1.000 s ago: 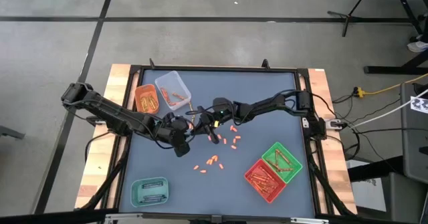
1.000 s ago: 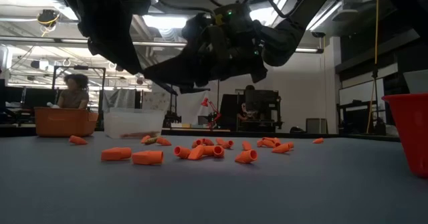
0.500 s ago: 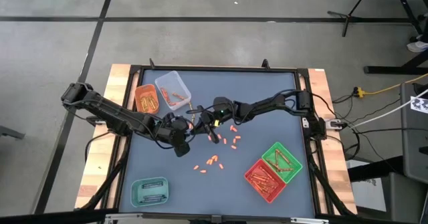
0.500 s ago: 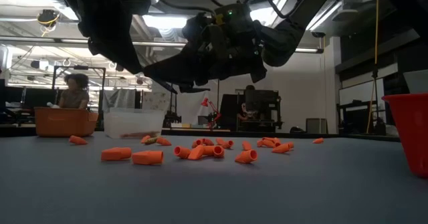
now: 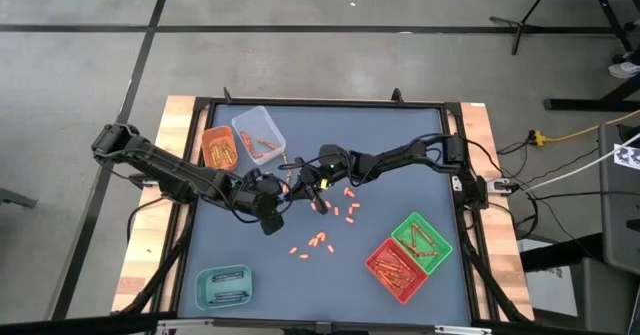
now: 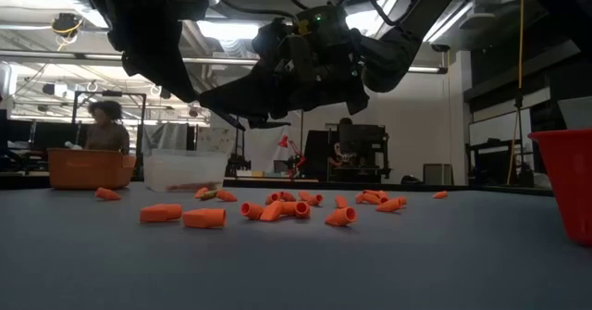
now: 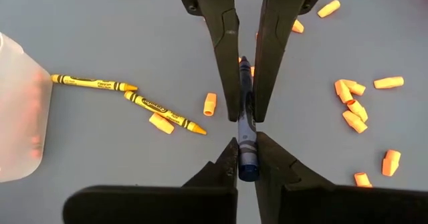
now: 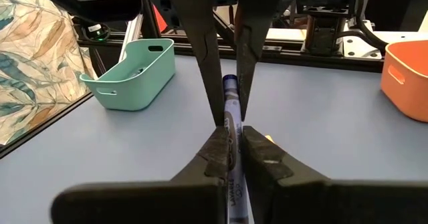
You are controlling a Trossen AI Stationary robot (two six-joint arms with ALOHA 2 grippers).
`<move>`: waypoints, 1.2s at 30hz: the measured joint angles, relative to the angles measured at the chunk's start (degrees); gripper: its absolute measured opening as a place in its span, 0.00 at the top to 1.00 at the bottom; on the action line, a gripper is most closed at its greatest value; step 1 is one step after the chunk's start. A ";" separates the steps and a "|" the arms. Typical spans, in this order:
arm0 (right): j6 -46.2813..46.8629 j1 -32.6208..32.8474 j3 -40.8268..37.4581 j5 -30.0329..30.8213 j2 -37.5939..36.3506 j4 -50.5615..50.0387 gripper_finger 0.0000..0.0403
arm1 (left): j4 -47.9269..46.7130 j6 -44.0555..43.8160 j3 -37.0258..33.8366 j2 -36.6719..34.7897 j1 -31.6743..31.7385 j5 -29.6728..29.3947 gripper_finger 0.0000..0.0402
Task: Sort crayons
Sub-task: Put the blue crayon into the blue bin
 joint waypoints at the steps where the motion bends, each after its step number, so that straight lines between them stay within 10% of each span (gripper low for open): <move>1: 0.00 0.00 0.00 0.00 0.00 0.00 0.94 | 0.00 0.00 0.00 0.00 0.00 -0.01 0.98; 12: 0.07 0.14 0.00 2.85 0.00 -3.47 0.68 | -0.35 -0.05 0.00 0.00 -0.03 7.80 0.98; 28: -0.17 -0.02 0.00 9.73 -0.02 -15.92 0.62 | -0.26 -12.67 0.00 0.00 -2.78 60.42 0.98; 36: -0.33 0.00 0.00 9.68 -0.02 -17.15 0.62 | -0.83 -29.69 0.00 0.00 -10.59 61.91 0.98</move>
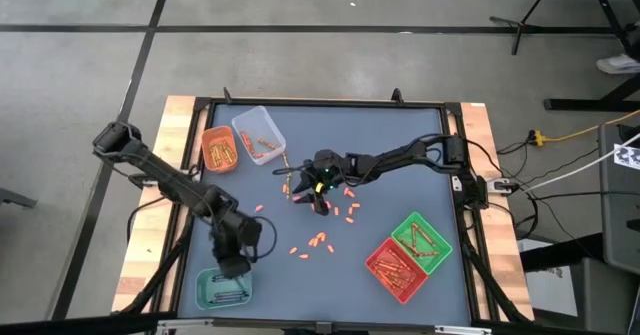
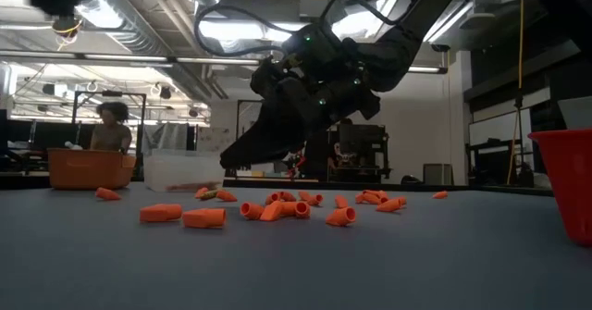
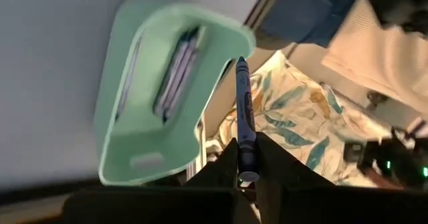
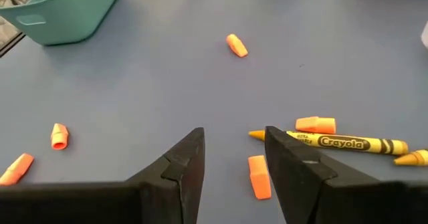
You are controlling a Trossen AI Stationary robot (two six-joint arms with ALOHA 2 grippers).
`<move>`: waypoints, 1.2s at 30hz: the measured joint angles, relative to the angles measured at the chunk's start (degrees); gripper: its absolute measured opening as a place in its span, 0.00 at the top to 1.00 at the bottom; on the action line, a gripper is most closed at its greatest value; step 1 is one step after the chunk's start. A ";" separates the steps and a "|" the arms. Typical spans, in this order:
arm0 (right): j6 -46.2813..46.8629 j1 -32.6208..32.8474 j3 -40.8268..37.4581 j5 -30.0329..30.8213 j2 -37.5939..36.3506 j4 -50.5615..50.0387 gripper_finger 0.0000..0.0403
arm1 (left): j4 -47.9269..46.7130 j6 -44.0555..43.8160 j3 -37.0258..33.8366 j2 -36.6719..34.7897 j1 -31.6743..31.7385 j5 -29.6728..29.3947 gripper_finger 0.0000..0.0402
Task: Sort crayons
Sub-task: Put the blue crayon into the blue bin, then put the yellow crayon into the orange bin
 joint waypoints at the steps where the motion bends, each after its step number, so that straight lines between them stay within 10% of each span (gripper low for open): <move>1: -0.10 0.00 0.00 0.00 0.00 -0.06 0.62 | -0.29 -2.62 0.00 0.00 -1.11 -0.60 0.97; 18: -0.24 -0.01 0.00 -0.02 0.00 -0.01 0.62 | -2.08 -11.88 -0.02 0.00 -10.89 -24.25 0.75; 30: 0.04 -0.04 0.00 -0.04 0.02 -4.01 0.62 | -2.06 0.52 -0.02 0.00 -1.19 -60.99 0.69; 36: 0.09 -3.08 -0.04 -0.03 -1.91 -12.04 0.62 | -1.71 6.99 -0.07 0.00 7.32 -64.64 0.69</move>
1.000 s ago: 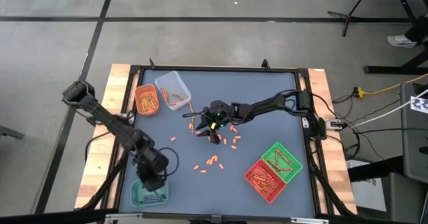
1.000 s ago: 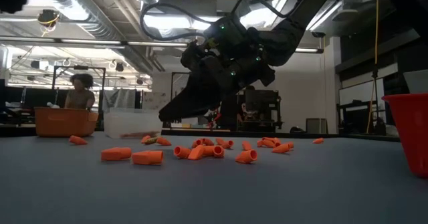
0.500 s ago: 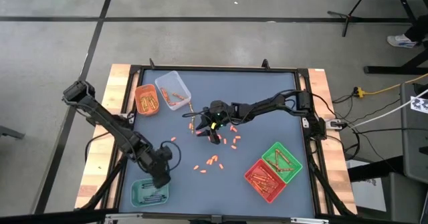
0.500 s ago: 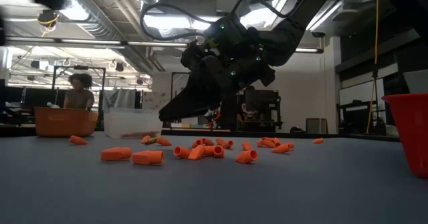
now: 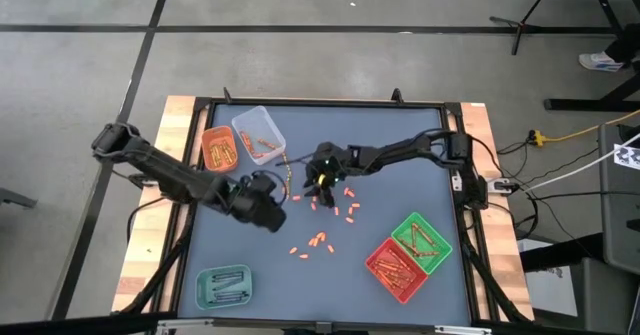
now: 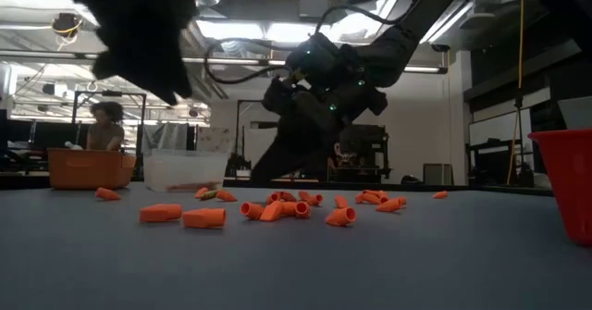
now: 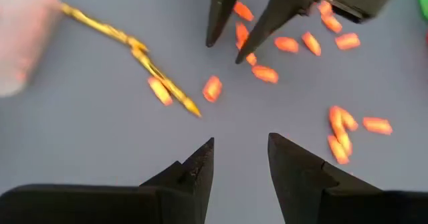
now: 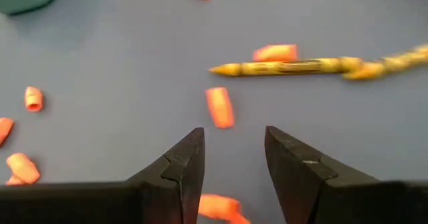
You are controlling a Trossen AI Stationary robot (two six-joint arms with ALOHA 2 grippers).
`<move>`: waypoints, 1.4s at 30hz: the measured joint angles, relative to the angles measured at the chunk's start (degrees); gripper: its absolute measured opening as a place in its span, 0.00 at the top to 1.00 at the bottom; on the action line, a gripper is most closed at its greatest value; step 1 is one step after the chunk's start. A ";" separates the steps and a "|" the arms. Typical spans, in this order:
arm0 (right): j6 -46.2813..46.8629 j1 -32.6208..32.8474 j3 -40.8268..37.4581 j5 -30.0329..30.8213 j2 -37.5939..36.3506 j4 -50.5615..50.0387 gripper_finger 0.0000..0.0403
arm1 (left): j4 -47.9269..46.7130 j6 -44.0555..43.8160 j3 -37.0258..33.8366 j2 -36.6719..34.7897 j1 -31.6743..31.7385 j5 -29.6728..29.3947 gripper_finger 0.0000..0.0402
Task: Sort crayons
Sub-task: Put the yellow crayon into the orange bin
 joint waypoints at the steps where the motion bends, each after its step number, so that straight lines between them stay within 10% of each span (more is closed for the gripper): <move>1: 0.03 -0.70 0.00 -0.05 -0.53 -1.07 0.62 | 0.37 0.79 0.00 0.17 1.43 -0.06 0.69; 28: -6.53 -5.13 -0.02 5.03 -35.55 -47.50 0.62 | 9.33 9.78 0.00 15.59 22.65 8.29 0.69; 42: 3.32 4.00 -16.77 21.81 -63.75 -47.68 0.62 | 13.12 12.20 0.20 22.14 26.02 12.92 0.69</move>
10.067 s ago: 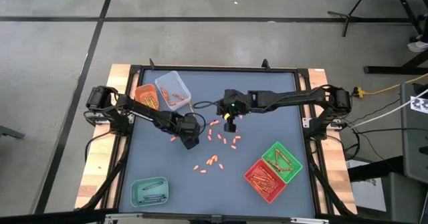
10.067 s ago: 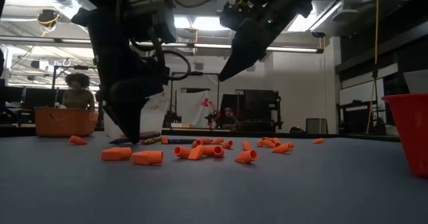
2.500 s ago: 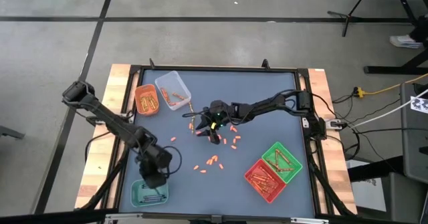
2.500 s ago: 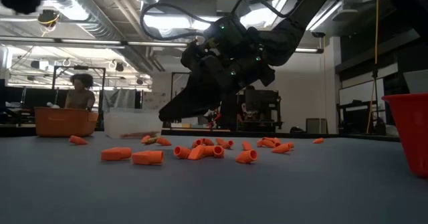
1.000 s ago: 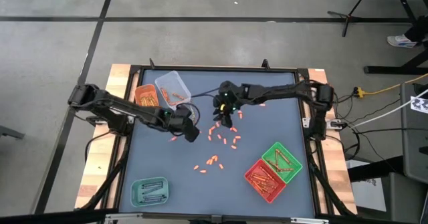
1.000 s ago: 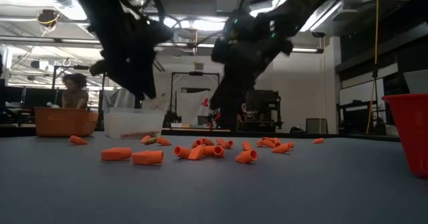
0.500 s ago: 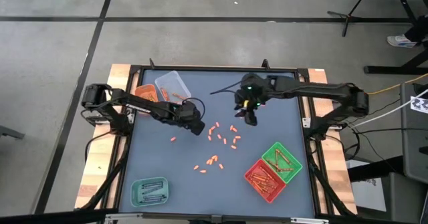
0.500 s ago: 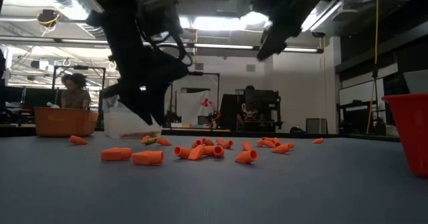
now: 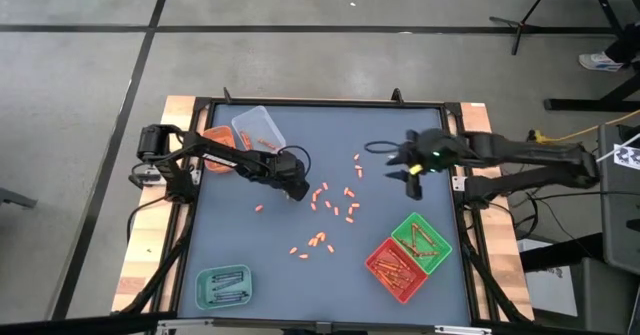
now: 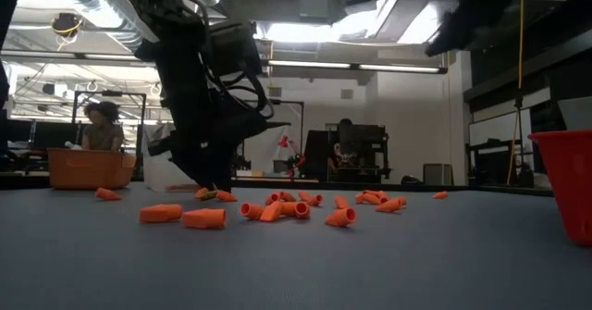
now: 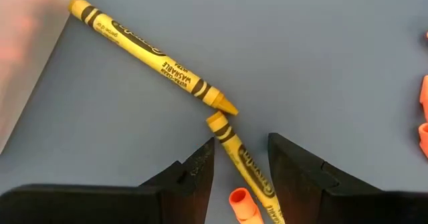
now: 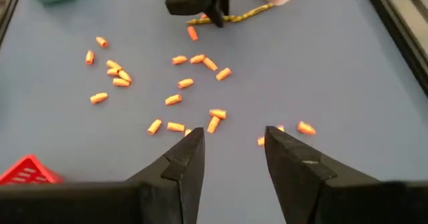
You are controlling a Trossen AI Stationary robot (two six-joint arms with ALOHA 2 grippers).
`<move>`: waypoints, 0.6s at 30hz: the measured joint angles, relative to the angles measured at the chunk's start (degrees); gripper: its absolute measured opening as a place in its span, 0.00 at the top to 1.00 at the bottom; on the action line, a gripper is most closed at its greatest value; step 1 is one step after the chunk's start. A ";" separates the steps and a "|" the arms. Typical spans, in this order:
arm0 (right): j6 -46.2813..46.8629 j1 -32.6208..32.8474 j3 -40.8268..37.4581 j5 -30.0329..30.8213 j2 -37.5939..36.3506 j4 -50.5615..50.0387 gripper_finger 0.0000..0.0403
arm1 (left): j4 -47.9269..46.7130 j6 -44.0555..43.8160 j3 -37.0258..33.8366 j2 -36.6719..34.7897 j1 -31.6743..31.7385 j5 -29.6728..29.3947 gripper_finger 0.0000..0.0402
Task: Sort crayons
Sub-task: Put the yellow crayon into the orange bin
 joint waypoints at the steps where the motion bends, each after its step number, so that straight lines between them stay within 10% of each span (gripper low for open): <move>1: 1.37 0.73 -1.81 0.90 -2.35 0.22 0.62 | 0.01 -0.01 0.04 0.13 -0.02 0.02 0.69; 18: 12.76 9.33 -28.88 9.17 -39.45 12.22 0.62 | 0.08 -0.08 -0.07 0.37 -0.02 0.28 0.94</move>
